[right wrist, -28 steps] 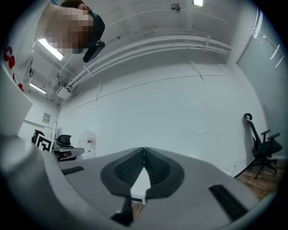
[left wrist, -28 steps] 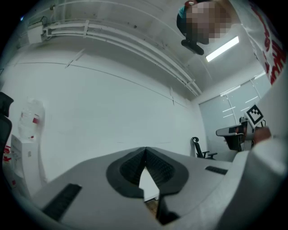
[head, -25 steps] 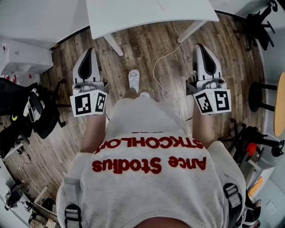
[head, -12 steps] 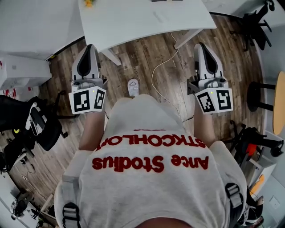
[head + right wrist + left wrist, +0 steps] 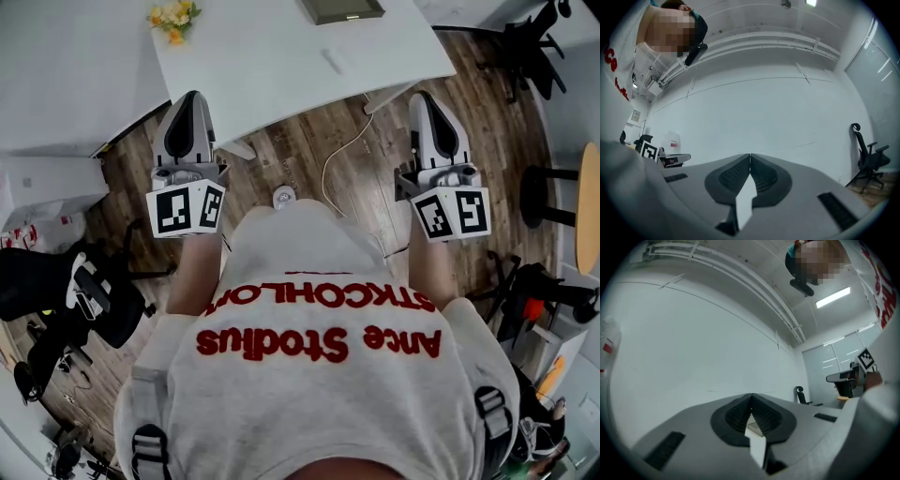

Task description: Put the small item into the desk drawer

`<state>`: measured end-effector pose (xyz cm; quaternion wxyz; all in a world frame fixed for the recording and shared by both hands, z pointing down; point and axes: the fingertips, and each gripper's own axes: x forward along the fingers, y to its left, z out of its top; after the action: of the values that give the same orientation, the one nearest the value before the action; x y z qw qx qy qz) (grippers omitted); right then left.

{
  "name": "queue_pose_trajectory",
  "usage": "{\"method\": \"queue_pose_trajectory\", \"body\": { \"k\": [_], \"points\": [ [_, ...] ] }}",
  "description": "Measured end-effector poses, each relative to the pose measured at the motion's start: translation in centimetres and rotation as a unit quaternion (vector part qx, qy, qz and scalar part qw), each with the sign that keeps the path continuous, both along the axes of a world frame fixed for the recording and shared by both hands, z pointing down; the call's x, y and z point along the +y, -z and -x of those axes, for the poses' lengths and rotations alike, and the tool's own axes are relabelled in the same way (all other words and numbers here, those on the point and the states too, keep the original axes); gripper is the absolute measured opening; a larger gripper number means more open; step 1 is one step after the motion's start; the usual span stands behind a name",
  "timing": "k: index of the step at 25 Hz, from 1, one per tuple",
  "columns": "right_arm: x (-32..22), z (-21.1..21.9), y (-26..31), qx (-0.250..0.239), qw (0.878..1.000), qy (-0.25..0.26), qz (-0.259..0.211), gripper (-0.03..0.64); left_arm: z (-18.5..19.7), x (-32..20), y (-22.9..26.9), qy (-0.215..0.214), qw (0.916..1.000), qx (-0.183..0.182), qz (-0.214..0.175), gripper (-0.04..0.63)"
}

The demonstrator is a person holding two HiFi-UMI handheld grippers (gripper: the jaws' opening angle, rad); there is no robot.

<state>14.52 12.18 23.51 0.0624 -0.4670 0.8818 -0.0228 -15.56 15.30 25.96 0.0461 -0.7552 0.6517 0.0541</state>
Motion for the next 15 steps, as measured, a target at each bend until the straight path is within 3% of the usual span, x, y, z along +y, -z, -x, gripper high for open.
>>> {"method": "queue_pose_trajectory", "body": {
  "k": [9, 15],
  "points": [
    [-3.4, 2.1, -0.6, -0.005, 0.999, -0.03, 0.015, 0.006, 2.5, -4.3, -0.4, -0.023, 0.9997, 0.008, 0.003, 0.008],
    [-4.3, 3.0, -1.8, 0.006, 0.999, -0.026, 0.038, 0.006, 3.5, -4.8, -2.4, -0.014, 0.9993, 0.027, 0.023, 0.008]
  ]
}}
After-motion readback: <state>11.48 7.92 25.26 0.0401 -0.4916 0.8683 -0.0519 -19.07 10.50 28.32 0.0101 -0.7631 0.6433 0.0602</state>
